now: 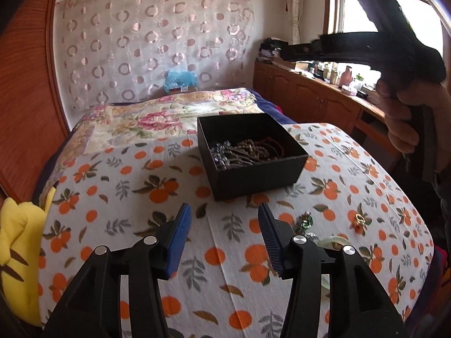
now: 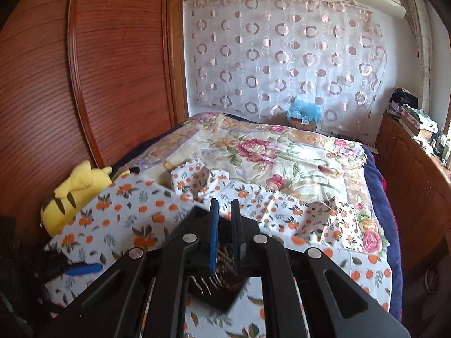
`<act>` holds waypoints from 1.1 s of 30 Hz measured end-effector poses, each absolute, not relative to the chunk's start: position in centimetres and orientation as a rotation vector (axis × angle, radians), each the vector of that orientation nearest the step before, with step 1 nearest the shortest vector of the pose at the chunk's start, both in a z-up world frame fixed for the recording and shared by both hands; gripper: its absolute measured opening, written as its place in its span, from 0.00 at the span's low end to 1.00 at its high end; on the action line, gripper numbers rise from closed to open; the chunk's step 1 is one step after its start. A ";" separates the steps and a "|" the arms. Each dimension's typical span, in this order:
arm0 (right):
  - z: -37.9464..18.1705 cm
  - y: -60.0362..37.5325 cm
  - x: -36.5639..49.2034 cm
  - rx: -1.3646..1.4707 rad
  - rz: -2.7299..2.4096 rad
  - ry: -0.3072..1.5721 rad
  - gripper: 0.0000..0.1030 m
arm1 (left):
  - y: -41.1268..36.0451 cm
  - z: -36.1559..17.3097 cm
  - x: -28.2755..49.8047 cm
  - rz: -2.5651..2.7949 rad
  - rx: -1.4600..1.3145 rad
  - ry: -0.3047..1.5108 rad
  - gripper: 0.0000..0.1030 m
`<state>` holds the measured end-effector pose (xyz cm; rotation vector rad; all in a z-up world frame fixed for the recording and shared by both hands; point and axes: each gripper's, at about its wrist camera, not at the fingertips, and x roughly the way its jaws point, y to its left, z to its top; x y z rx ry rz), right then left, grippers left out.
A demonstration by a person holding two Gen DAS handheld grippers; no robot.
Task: Organize jewelry
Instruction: 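Move both open tools back over the jade bangle and gold rings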
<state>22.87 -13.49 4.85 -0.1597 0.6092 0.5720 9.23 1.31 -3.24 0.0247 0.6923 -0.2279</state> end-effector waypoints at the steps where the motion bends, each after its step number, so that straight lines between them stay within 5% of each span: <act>1: 4.6 -13.9 22.3 -0.163 0.576 0.610 0.10 | 1.2 -3.3 9.1 -0.229 0.023 0.692 0.54; 5: 3.1 -15.6 19.8 -0.146 0.585 0.617 0.10 | 0.7 -3.7 8.7 -0.232 0.022 0.691 0.63; 9: 1.2 -16.9 17.6 -0.147 0.593 0.634 0.21 | 0.1 -4.3 8.4 -0.246 0.017 0.710 0.64; 24: -4.8 -21.4 12.5 -0.130 0.546 0.717 0.31 | -5.4 -6.8 7.2 -0.380 0.088 0.797 0.64; 33: -7.2 -21.5 11.4 -0.150 0.535 0.762 0.37 | -6.8 -7.7 7.5 -0.411 0.114 0.837 0.41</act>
